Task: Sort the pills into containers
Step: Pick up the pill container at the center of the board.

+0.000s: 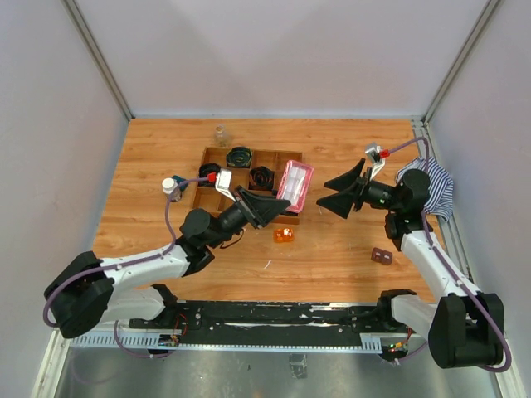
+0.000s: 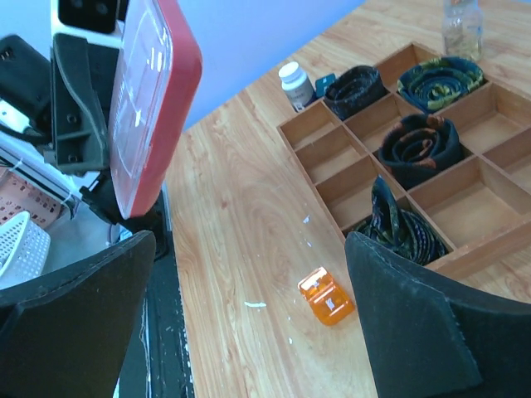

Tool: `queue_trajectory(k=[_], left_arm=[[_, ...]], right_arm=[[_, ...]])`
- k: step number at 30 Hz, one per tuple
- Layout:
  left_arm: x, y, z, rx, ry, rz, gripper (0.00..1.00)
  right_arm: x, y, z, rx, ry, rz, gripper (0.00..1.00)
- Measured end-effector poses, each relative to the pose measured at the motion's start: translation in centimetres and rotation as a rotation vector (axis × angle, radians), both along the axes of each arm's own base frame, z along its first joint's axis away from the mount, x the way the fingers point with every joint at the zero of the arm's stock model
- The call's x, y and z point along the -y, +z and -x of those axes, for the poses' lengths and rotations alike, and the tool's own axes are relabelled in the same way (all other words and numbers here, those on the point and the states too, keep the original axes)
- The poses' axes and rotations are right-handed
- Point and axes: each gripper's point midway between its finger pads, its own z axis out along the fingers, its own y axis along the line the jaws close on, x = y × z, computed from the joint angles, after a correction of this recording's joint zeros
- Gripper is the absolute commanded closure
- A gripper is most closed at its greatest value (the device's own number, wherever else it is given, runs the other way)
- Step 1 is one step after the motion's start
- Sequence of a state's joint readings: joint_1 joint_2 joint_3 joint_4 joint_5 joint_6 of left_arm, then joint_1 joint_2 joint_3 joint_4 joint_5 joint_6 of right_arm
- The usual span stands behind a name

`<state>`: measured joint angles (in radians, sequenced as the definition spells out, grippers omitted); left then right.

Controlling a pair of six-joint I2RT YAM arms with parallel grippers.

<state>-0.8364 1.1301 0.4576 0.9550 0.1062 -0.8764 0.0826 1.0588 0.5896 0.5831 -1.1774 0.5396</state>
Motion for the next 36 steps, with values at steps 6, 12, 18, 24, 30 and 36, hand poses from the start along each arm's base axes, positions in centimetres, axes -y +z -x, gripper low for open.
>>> queue_trajectory(k=[6,12,18,24,30,36], left_arm=[[1.9,0.6,0.4,0.024,0.017,0.087,1.00],[2.4,1.2,0.6,0.047,0.046,0.144,1.00],[3.3,1.0,0.8,0.052,0.047,0.170,1.00],[4.3,0.9,1.3,0.059,0.040,0.183,1.00],[4.6,1.6,1.6,0.074,0.040,0.209,1.00],[4.6,1.7,1.6,0.078,0.043,0.220,1.00]], right_arm=[[-0.5,2.1,0.3,-0.007,-0.002,-0.077,0.02],[-1.1,3.7,1.5,-0.005,0.035,-0.152,0.02],[-1.7,5.0,2.3,-0.004,0.062,-0.190,0.01],[-1.6,5.5,2.1,-0.033,0.049,-0.218,0.02],[-2.0,5.6,2.4,-0.054,0.060,-0.229,0.10],[-2.2,5.9,2.8,-0.057,0.075,-0.239,0.12]])
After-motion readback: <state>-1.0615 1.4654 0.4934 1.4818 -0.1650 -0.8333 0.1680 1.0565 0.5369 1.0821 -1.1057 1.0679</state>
